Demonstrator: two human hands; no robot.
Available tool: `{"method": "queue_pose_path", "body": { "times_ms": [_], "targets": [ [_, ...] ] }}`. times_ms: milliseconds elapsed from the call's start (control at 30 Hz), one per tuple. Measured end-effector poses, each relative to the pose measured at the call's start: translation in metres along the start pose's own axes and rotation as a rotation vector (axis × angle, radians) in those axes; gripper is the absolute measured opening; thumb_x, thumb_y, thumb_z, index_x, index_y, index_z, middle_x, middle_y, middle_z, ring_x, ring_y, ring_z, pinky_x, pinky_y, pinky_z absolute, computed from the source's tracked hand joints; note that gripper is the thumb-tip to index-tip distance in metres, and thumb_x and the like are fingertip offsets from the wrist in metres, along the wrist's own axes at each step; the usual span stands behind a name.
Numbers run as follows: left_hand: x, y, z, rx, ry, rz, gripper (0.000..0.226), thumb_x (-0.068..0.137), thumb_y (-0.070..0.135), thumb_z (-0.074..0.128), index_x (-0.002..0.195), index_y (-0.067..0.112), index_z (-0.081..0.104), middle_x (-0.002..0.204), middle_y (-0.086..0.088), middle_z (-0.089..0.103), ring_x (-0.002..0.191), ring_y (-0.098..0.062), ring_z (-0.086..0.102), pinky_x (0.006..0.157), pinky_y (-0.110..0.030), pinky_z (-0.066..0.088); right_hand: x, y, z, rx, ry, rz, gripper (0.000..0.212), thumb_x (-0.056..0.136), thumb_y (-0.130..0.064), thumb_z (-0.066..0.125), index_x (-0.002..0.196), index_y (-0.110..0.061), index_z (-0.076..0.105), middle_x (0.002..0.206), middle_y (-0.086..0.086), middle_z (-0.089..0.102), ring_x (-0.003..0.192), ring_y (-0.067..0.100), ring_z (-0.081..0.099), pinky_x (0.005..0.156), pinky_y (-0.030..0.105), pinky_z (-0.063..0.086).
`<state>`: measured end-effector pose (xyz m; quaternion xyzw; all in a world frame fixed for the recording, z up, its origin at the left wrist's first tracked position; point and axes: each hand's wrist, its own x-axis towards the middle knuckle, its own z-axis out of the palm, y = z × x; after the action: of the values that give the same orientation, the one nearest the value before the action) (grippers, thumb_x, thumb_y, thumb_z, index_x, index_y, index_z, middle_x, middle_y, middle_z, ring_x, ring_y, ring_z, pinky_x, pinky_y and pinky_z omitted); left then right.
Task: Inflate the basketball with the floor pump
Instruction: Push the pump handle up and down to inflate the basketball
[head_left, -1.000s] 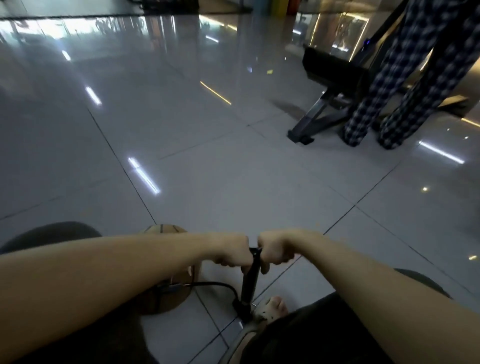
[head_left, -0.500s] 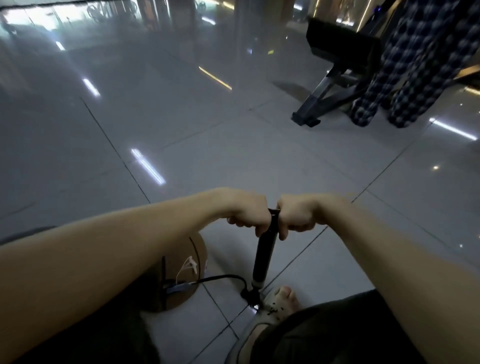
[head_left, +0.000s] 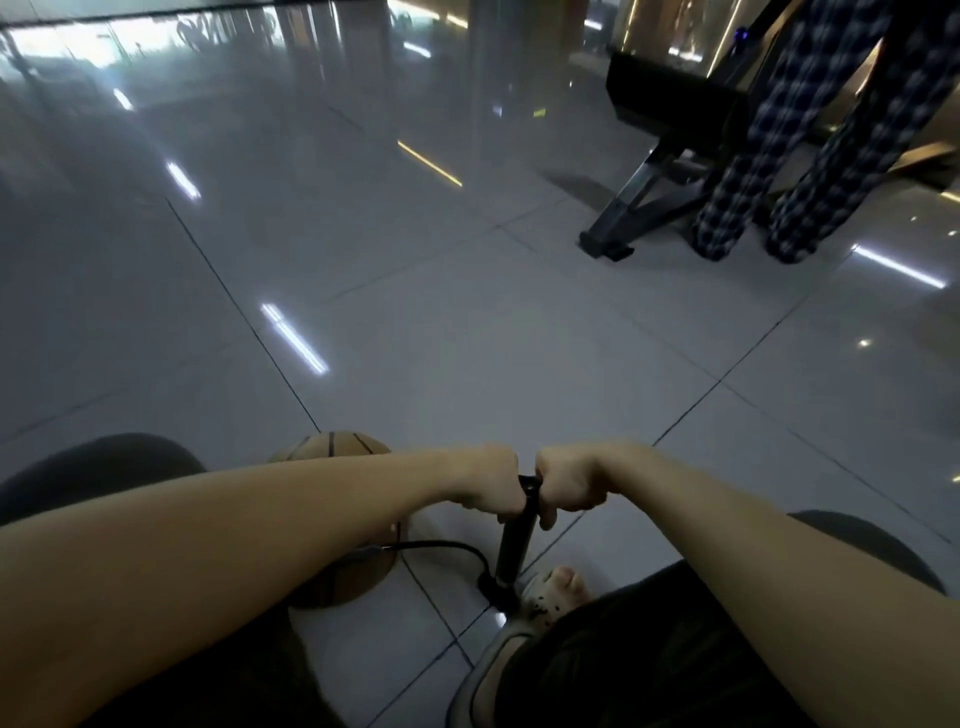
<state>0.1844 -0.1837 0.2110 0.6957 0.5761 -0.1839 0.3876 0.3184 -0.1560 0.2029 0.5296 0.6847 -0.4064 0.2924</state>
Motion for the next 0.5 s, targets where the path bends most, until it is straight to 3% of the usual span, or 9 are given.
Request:
{"method": "queue_pose_path", "body": {
  "times_ms": [133, 300, 500],
  "targets": [
    [-0.033, 0.014, -0.066, -0.012, -0.011, 0.009, 0.013, 0.085, 0.016, 0.07, 0.076, 0.01, 0.062, 0.059, -0.004, 0.047, 0.046, -0.019, 0.037, 0.047, -0.026, 0.03, -0.056, -0.019, -0.058, 0.005, 0.028, -0.039, 0.016, 0.087, -0.006, 0.062, 0.076, -0.01, 0.073, 0.051, 0.002, 0.039, 0.044, 0.018, 0.028, 0.046, 0.027, 0.023],
    [-0.057, 0.032, -0.148, -0.074, -0.03, 0.039, 0.009, 0.086, 0.01, 0.069, 0.081, 0.009, 0.062, 0.056, 0.001, 0.037, 0.048, -0.016, 0.028, 0.049, -0.029, 0.02, -0.099, -0.029, -0.125, 0.093, 0.084, -0.077, 0.011, 0.081, -0.006, 0.07, 0.081, -0.011, 0.061, 0.057, 0.001, 0.033, 0.049, 0.017, 0.024, 0.049, 0.028, 0.019],
    [0.007, 0.012, -0.097, -0.009, -0.114, -0.002, 0.008, 0.083, 0.01, 0.069, 0.079, 0.007, 0.063, 0.056, -0.003, 0.041, 0.048, -0.019, 0.032, 0.049, -0.028, 0.026, -0.033, -0.005, -0.08, 0.094, 0.076, -0.035, 0.02, 0.078, -0.002, 0.07, 0.065, -0.01, 0.058, 0.051, 0.002, 0.04, 0.046, 0.019, 0.033, 0.049, 0.027, 0.027]
  ]
}}
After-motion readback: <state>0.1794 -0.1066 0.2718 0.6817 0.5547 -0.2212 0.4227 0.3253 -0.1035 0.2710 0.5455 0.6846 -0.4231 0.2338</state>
